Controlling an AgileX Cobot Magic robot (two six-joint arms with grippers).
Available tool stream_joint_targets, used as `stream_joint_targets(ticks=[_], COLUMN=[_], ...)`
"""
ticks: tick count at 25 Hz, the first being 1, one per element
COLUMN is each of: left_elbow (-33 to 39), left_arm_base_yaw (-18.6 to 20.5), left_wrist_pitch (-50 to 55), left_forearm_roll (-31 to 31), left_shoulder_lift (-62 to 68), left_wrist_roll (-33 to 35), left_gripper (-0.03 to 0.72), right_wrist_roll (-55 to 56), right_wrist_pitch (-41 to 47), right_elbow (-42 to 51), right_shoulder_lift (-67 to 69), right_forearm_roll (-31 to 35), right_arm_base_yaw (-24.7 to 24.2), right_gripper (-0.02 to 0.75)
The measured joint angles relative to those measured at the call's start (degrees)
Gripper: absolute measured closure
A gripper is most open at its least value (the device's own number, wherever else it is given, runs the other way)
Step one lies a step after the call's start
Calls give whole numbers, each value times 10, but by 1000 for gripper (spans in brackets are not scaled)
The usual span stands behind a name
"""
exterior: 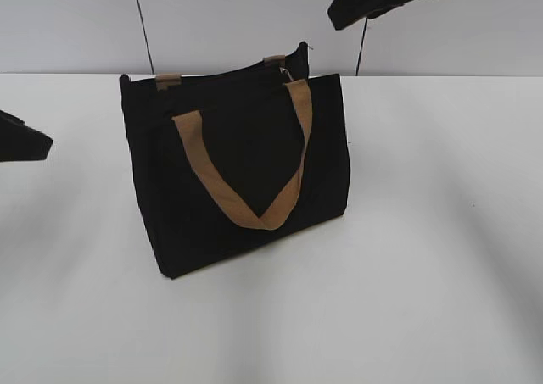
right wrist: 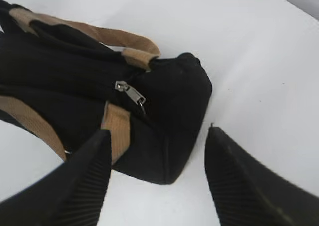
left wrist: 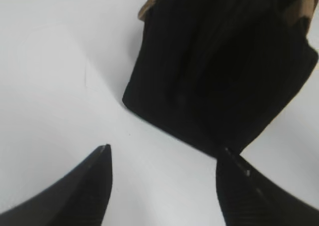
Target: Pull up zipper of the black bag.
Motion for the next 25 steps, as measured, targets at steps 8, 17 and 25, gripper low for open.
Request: stream_joint_targets(ticks=[8,17,25], left_elbow=[-83,-215,-247], left_arm_base_yaw=[1,1,1], left_wrist_pitch=[19,109,183], left_forearm_roll=[233,462,500], left_shoulder_lift=[-36,-36,-43], left_wrist_roll=[-319,-632,-652], left_gripper=[194,204,207], right_wrist_roll=[35,148,167], right_wrist_pitch=[65,140,156], right_elbow=[0,0,5], right_shoulder_lift=[-38,-90,-150], right_forearm_roll=[-151,-254,-257], right_arm_base_yaw=[0,-67,-170], right_gripper=[288,287,287])
